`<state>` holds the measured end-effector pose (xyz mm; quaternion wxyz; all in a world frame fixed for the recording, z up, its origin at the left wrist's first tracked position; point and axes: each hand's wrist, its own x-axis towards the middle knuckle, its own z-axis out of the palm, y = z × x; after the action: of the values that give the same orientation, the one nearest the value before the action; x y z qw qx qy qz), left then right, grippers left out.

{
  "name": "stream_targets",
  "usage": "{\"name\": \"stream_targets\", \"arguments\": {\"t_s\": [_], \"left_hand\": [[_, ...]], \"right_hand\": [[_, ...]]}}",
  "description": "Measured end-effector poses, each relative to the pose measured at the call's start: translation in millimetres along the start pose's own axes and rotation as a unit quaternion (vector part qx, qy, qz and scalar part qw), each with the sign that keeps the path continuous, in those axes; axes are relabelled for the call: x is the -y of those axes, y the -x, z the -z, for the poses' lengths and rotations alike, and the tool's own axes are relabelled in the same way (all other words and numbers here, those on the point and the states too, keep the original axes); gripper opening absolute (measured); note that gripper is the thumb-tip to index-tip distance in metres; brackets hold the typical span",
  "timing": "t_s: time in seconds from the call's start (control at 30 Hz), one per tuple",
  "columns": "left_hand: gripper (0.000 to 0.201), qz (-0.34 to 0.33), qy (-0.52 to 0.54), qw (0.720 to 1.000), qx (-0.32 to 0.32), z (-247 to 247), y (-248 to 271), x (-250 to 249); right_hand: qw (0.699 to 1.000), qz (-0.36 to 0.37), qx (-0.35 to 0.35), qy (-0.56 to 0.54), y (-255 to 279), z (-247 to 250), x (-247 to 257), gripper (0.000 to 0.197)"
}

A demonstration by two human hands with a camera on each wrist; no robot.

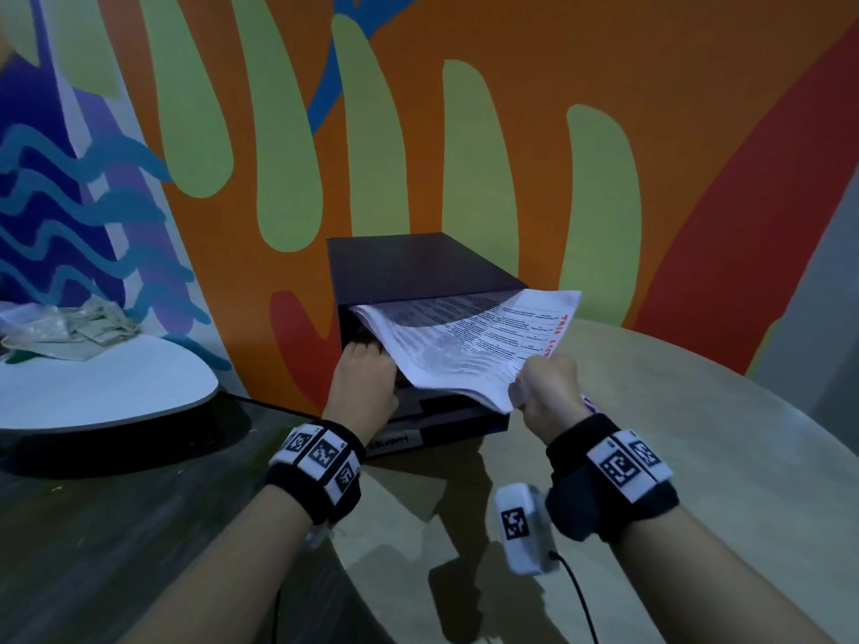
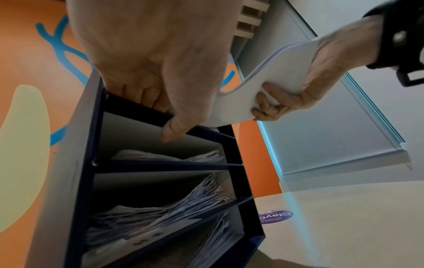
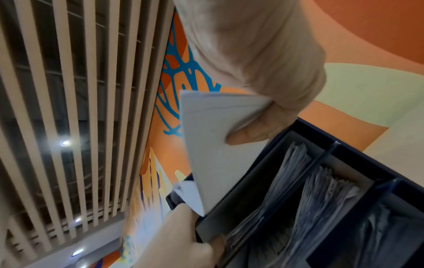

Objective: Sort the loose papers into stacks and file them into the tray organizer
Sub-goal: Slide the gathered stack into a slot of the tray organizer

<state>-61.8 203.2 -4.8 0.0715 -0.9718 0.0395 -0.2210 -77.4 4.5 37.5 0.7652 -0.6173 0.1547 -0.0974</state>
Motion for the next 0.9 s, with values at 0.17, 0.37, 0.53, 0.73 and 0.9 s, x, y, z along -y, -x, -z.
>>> {"name": "stream_targets", "arguments": {"t_s": [0.17,0.37,0.53,0.73,0.9], "left_hand": [[0.044,0.003,0.015,0.999,-0.042,-9,-2,0],[0.048,0.006,0.012,0.999,-0.051,-6,1,-1],[0.038,-0.012,0.013,0.999,-0.042,-4,4,2],[0.027,0.007,0.009,0.999,-0.049,1,2,-2],[0.048,0.011,-0.003,0.999,-0.042,0,2,-2]], "right_hand": [[0.999,0.014,-0.029,-0.039,11,28,-10,0.037],[0.986,-0.021,0.061,-0.151,21,-14,-12,0.040],[0.983,-0.058,0.165,0.057,6,-57,6,0.017],[0.971,-0.155,0.182,-0.029,-27,-84,15,0.010],[0.985,-0.108,0.136,0.019,-35,-109,9,0.020]]}}
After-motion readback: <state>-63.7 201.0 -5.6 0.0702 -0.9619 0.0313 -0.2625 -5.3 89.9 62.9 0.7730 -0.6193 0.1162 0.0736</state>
